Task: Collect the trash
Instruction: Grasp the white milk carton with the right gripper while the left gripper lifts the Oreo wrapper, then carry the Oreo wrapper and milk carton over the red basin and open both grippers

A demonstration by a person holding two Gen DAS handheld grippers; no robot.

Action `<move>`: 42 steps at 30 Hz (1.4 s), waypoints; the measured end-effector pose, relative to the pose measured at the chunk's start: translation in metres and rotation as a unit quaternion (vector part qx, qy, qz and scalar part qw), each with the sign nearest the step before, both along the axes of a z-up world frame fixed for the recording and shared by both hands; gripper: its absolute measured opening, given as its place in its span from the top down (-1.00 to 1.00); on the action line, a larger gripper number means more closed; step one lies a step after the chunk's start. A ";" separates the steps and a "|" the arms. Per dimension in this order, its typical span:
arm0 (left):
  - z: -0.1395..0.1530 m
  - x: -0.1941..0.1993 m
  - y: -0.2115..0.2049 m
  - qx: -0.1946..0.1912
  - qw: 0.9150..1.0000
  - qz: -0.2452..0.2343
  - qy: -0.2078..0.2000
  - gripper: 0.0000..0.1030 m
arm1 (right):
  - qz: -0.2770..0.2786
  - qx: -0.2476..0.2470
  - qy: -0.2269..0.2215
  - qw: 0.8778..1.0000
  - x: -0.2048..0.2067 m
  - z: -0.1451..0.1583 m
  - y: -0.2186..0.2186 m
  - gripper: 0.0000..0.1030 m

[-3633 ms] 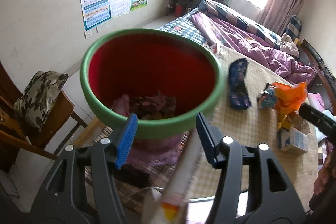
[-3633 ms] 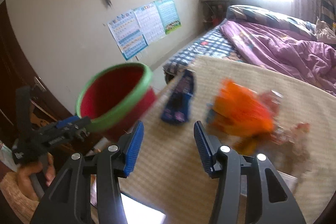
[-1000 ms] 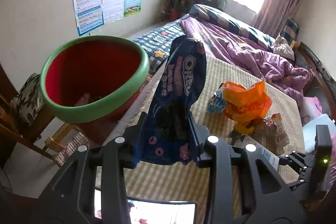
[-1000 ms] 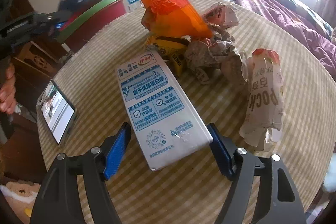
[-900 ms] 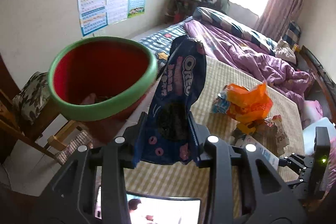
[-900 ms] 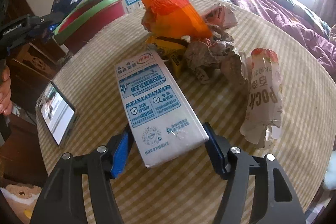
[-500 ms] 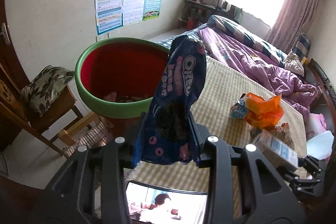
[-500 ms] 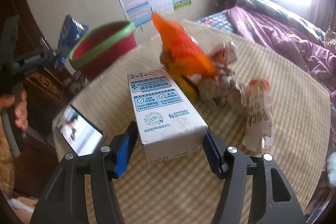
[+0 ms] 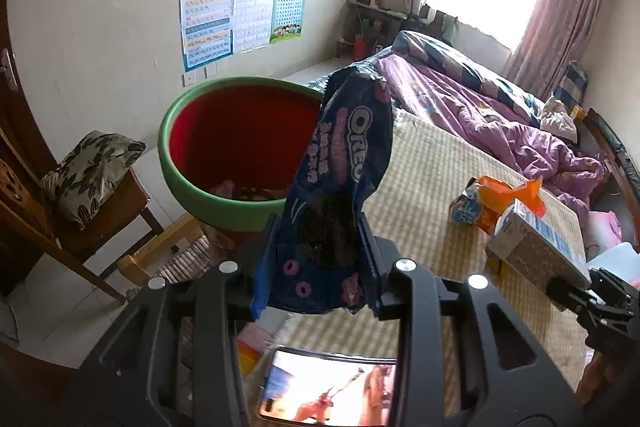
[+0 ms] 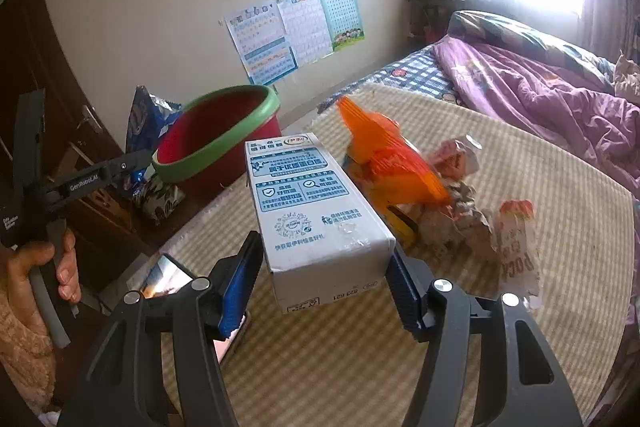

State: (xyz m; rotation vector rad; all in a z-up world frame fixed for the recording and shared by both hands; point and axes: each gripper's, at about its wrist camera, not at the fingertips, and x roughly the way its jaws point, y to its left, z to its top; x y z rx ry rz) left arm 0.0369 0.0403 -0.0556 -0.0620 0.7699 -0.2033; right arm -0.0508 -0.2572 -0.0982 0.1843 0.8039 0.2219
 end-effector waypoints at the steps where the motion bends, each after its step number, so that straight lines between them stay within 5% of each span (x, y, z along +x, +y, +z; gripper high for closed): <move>1: 0.001 0.001 0.001 0.001 1.000 -0.001 -0.001 0.32 | -0.002 0.001 -0.002 1.000 0.001 0.001 0.003 -0.14; 42: -0.009 0.107 0.053 -0.012 0.991 -0.132 0.014 0.32 | -0.137 -0.016 0.013 0.990 0.066 0.007 0.074 -0.01</move>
